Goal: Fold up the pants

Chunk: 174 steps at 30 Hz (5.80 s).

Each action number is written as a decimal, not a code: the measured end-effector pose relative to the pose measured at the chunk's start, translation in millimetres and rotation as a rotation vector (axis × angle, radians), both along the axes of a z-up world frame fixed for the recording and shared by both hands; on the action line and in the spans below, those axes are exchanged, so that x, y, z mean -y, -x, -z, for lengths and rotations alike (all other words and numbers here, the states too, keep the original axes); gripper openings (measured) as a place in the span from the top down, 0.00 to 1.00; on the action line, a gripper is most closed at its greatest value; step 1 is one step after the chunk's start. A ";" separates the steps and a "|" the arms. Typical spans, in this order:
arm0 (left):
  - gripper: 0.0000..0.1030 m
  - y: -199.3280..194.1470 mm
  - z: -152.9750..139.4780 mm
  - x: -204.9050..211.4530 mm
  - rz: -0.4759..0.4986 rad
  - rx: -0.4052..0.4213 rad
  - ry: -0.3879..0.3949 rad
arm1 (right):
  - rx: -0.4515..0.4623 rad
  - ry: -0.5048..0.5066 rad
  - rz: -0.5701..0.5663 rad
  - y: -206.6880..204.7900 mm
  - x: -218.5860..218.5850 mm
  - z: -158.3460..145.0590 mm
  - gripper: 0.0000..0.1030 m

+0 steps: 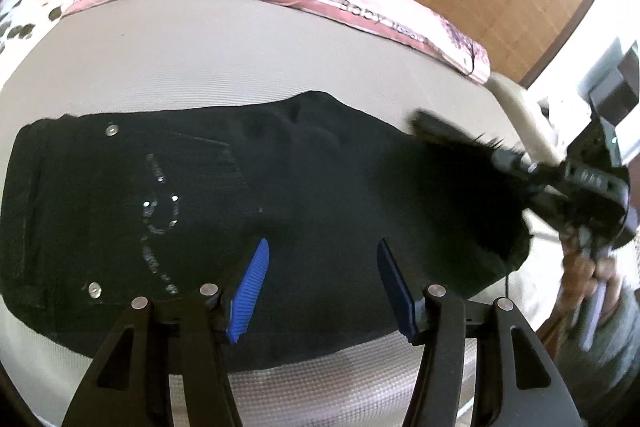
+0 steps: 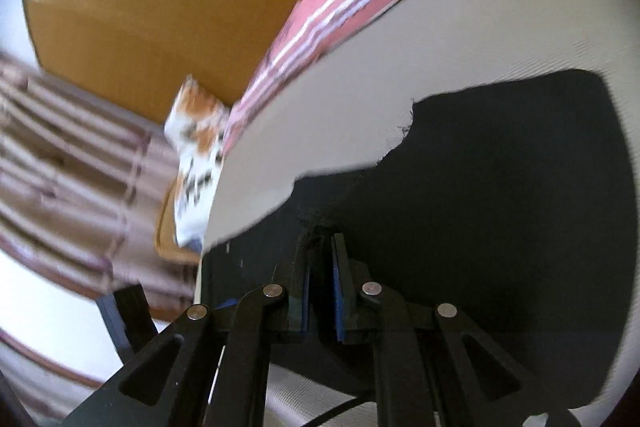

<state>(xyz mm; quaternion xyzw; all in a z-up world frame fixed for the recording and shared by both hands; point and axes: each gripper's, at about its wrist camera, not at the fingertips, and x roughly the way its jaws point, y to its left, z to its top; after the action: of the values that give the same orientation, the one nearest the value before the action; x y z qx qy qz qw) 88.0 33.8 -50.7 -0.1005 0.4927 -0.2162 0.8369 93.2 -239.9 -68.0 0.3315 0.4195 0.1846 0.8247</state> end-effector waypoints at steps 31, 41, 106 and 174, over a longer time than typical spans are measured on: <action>0.44 -13.2 22.0 14.8 0.103 -0.290 0.311 | -0.021 0.155 -0.015 40.5 -25.2 13.0 0.61; 0.49 -21.0 60.0 32.7 0.076 -0.530 0.406 | -0.021 0.080 0.132 48.9 20.9 11.1 0.58; 0.78 -39.3 0.5 71.6 0.130 -0.101 -0.056 | -0.049 0.468 0.187 21.2 45.5 2.0 0.58; 0.63 15.0 17.9 24.2 0.022 -0.036 -0.053 | -0.090 0.768 0.163 78.1 2.7 36.0 0.41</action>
<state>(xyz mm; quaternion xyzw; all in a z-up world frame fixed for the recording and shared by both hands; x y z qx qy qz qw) 73.0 9.6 -68.7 -0.0766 0.5144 -0.2105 0.8278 15.2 -242.7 -104.0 0.0390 0.4660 -0.0665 0.8814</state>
